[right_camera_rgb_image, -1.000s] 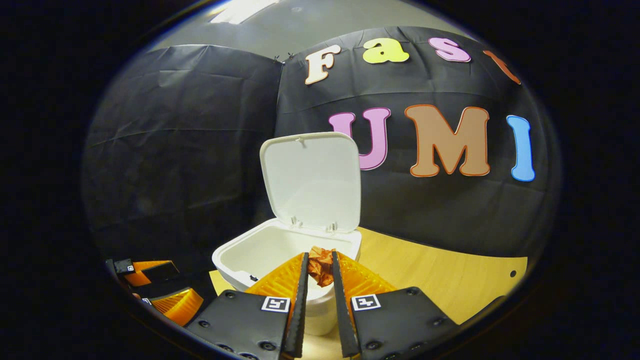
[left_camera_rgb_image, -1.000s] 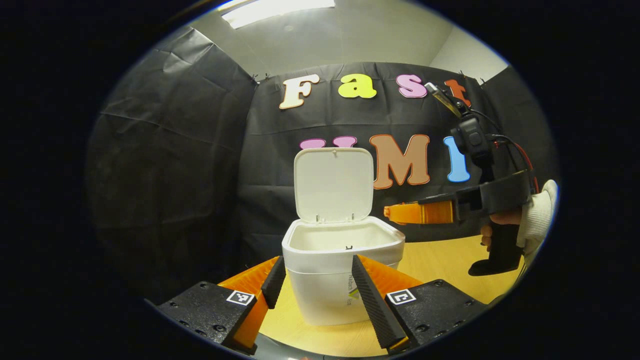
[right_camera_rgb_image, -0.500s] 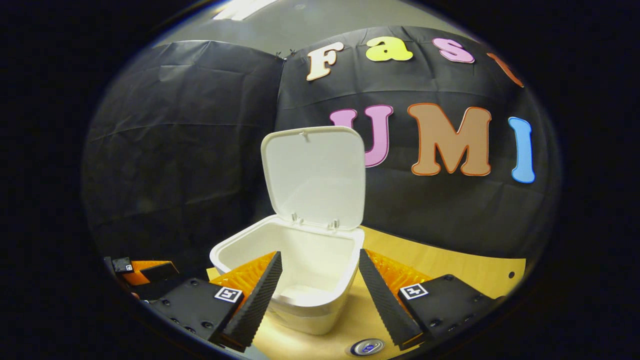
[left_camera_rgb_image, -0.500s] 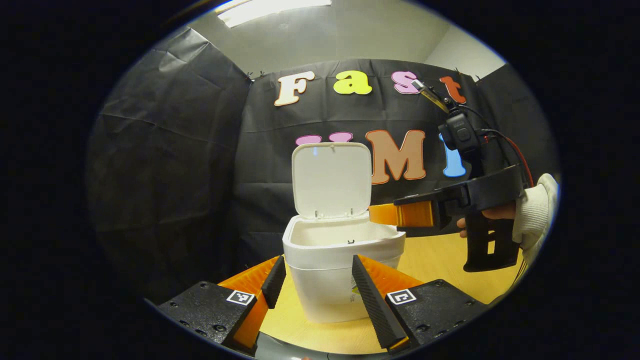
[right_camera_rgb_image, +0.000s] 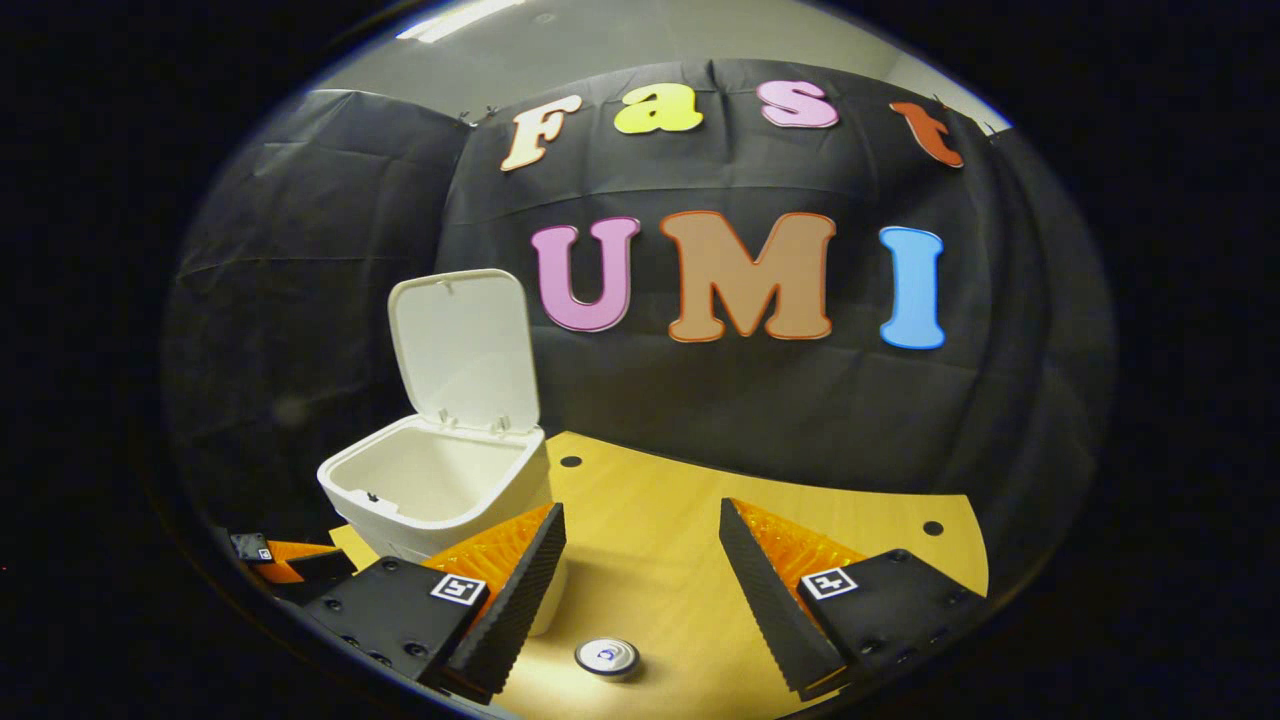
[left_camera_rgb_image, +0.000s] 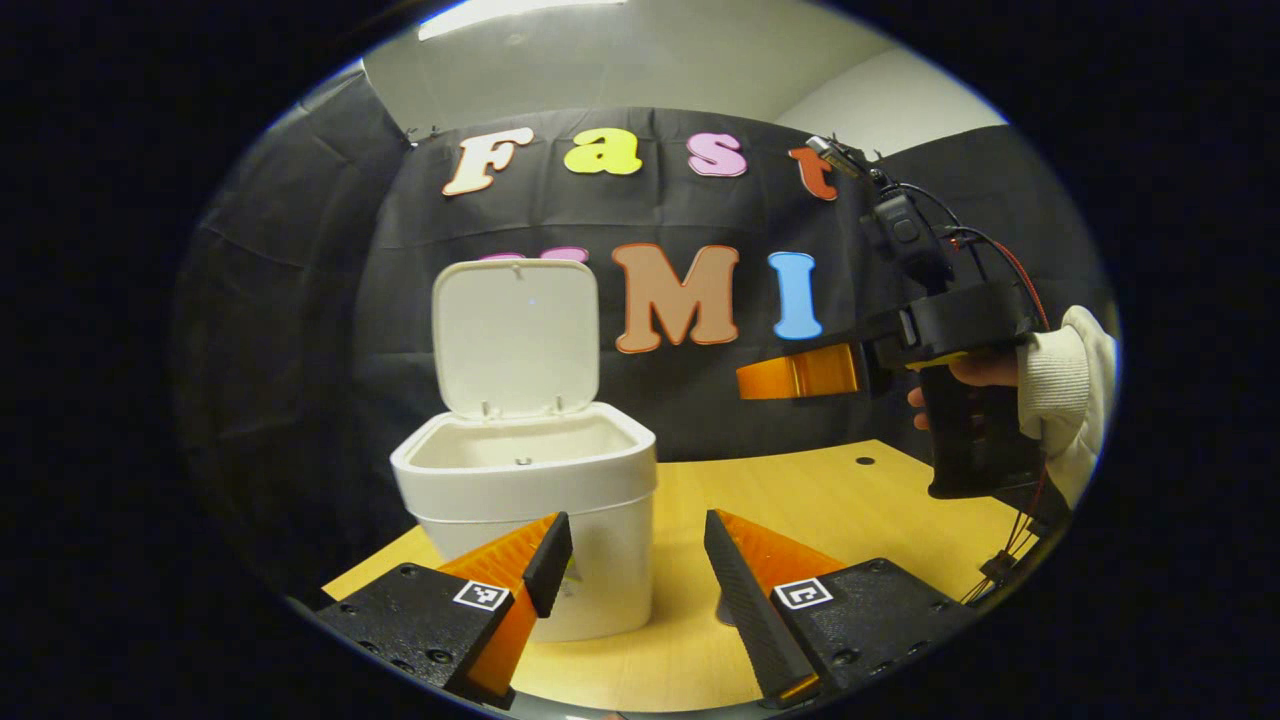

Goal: Press the lid of the desktop garbage bin to open it, pick up the crumpled paper on the desktop and throw it into the bin, then pick up the pop can on the desktop and drop it into the bin, and finally close the garbage bin lid.

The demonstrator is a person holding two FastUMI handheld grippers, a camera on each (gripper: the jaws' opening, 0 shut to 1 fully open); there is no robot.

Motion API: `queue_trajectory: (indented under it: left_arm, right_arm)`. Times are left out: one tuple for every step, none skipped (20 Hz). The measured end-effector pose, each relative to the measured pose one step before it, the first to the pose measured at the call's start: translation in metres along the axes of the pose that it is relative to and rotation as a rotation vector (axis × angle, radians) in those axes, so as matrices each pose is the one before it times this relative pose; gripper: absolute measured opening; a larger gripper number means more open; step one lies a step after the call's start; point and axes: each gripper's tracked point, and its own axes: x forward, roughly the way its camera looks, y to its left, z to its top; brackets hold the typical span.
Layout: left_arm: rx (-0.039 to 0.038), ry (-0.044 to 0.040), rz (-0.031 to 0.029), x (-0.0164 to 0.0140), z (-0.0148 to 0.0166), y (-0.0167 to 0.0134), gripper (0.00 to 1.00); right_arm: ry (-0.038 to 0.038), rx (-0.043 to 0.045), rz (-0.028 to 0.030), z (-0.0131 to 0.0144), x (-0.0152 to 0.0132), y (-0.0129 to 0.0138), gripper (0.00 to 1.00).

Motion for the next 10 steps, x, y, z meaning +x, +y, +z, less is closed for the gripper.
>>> queue_trajectory:
  left_arm:
    - [0.00158, 0.00763, -0.03752, 0.00607, -0.00577, -0.01147, 0.81]
    - [0.00299, 0.00692, -0.03197, 0.00674, -0.00565, -0.01065, 0.81]
    - [-0.00104, 0.00857, -0.03031, 0.0072, -0.00693, -0.00891, 0.8]
    - [-0.00259, 0.01328, -0.03236, 0.00858, -0.007, -0.00996, 0.81]
    - [-0.00565, 0.00894, -0.02849, 0.00884, -0.00633, -0.00843, 0.81]
    - [-0.00363, 0.00895, -0.02184, 0.00933, -0.00631, -0.00709, 0.81]
    - [-0.00204, 0.00796, -0.01413, 0.00943, -0.00597, -0.00383, 0.81]
    - [-0.00073, 0.01059, -0.00992, 0.00905, -0.0061, -0.00256, 0.81]
    - [-0.00176, 0.01347, -0.00828, 0.00892, -0.00779, -0.00184, 0.81]
    - [-0.00341, 0.01431, -0.00655, 0.00868, -0.00727, -0.00107, 0.81]
  right_arm:
    - [0.01255, 0.01447, -0.02612, -0.00656, -0.00768, -0.01021, 0.98]
    - [0.00906, 0.01746, -0.02054, -0.00496, -0.00817, -0.00932, 0.98]
    - [0.00427, 0.01945, -0.01814, -0.00429, -0.00885, -0.00716, 0.98]
    - [0.00184, 0.01676, -0.01743, -0.00291, -0.00836, -0.00714, 0.98]
    - [0.00017, 0.01175, -0.01712, -0.00313, -0.00744, -0.00664, 0.96]
    - [0.00083, 0.0044, -0.01747, -0.00231, -0.00745, -0.00666, 0.98]
    - [0.00462, -0.00112, -0.01915, -0.00304, -0.00657, -0.0071, 0.98]
    - [-0.00008, -0.00356, -0.01997, -0.00063, -0.00664, -0.00673, 0.98]
    - [-0.0037, -0.00185, -0.02282, 0.00034, -0.00656, -0.00852, 0.98]
    - [-0.00733, 0.00227, -0.02218, 0.00168, -0.00572, -0.00737, 0.98]
